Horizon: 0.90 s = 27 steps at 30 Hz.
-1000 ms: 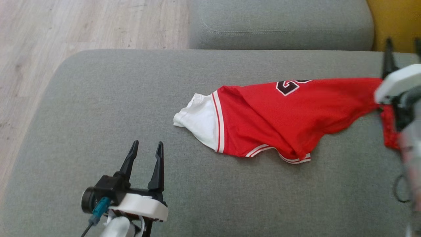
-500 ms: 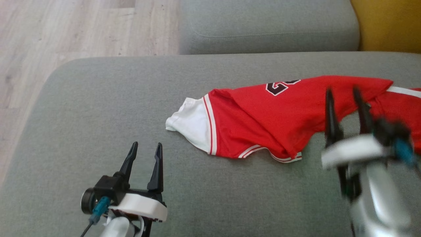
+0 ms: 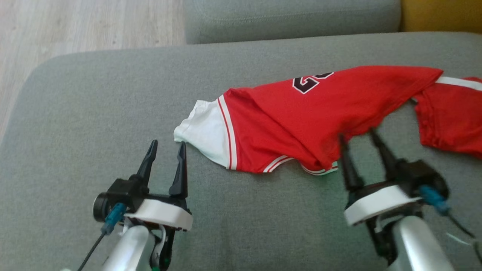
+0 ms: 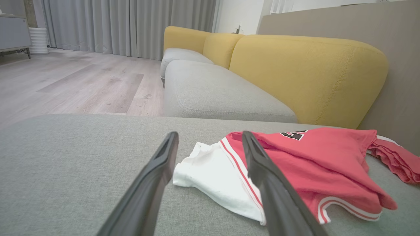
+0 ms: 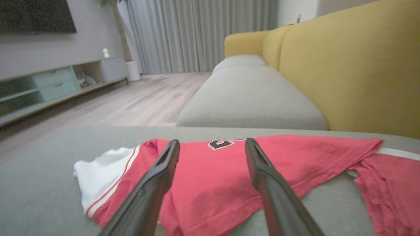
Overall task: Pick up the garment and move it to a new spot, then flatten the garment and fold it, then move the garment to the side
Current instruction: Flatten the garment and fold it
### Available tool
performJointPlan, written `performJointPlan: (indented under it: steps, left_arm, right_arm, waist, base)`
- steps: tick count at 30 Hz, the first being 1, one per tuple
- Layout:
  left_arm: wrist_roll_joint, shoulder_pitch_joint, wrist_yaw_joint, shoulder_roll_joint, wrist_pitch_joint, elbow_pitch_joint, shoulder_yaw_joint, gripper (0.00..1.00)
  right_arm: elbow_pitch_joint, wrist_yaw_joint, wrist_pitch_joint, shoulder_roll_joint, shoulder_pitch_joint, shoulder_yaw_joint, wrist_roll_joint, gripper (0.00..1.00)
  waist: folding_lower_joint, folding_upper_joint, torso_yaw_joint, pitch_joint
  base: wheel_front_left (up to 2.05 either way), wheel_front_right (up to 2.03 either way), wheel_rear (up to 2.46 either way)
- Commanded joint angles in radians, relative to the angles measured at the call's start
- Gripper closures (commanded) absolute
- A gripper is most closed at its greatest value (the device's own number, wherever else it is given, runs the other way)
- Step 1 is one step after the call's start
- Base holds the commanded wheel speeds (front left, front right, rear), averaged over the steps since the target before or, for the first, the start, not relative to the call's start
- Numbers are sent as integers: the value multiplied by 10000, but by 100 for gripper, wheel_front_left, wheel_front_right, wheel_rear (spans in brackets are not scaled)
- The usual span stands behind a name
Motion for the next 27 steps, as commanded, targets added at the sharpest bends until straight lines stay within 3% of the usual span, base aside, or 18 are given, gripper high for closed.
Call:
performJointPlan:
  steps: [1,10,20,21,22,23,27]
  left_arm:
    - [47,-490,-68,-13,-95,-185,295,0]
    - [126,-697,-195,-180,-95,-32,214,0]
    - [240,-634,-293,-306,-95,-7,321,0]
    - [249,-610,-300,-319,-95,-1,328,0]
    - [259,-581,-308,-328,-95,6,341,0]
    - [265,-549,-311,-334,-95,18,365,0]
    - [281,-392,-289,-336,-95,74,512,0]
  right_arm:
    - [-126,67,221,18,-442,506,-370,0]
    - [1754,67,774,-3,-1342,768,-1362,0]
    - [3668,67,420,4,-2035,231,-1179,0]
    - [3780,67,355,6,-2074,198,-1103,24]
    - [3862,67,282,8,-2119,167,-1023,57]
    - [3915,67,195,10,-2164,143,-952,100]
    - [3871,67,-141,15,-2262,76,-769,100]
  waist:
    - [-1,0,114,170]
    - [-1,0,773,716]
    - [-1,0,1215,870]
    - [-1,0,1227,853]
    - [-1,0,1226,826]
    - [-1,0,1207,787]
    - [-1,0,976,534]
  base:
    - [0,0,0]
    - [0,0,0]
    - [0,0,0]
    - [0,0,0]
    - [0,0,0]
    - [0,0,0]
    - [0,0,0]
